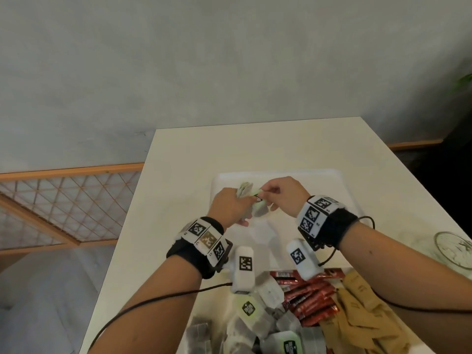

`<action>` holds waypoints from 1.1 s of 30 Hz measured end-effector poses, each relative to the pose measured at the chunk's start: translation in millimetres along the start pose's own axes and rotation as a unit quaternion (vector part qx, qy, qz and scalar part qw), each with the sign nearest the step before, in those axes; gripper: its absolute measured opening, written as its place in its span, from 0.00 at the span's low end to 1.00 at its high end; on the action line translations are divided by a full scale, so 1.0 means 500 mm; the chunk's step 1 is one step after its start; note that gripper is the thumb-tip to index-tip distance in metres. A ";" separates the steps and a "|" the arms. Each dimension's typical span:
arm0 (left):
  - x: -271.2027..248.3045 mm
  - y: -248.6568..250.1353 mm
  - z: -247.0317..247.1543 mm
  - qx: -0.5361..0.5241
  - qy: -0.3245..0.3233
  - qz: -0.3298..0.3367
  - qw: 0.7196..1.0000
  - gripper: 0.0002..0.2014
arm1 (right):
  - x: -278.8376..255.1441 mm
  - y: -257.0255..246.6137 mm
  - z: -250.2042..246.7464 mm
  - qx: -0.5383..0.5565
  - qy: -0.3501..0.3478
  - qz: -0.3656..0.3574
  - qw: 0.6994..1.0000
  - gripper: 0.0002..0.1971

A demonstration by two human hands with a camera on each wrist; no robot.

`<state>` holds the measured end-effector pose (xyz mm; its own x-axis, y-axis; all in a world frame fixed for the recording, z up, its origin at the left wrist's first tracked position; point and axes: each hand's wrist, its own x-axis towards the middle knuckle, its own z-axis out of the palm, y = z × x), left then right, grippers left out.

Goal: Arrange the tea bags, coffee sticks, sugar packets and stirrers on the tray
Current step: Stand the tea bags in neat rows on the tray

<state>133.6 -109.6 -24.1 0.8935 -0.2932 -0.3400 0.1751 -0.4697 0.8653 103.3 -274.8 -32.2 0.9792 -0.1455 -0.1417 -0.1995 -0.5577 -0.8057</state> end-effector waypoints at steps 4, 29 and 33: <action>0.059 -0.025 -0.079 0.290 0.172 0.057 0.940 0.14 | 0.068 0.007 0.026 0.052 -0.016 0.071 0.996 0.04; 0.077 -0.040 -0.171 -0.335 -0.100 -0.119 0.929 0.09 | 0.224 -0.056 0.116 0.143 0.048 0.018 0.988 0.12; 0.071 -0.030 -0.141 -0.392 -0.139 -0.095 0.904 0.15 | 0.157 -0.059 0.078 0.214 -0.006 0.027 0.976 0.11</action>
<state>191.8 -54.4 -23.2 0.6965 -0.5188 -0.4957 0.6519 0.1689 0.7392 187.4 -237.9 -41.9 0.9683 -0.1547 -0.1961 -0.2200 -0.1565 -0.9629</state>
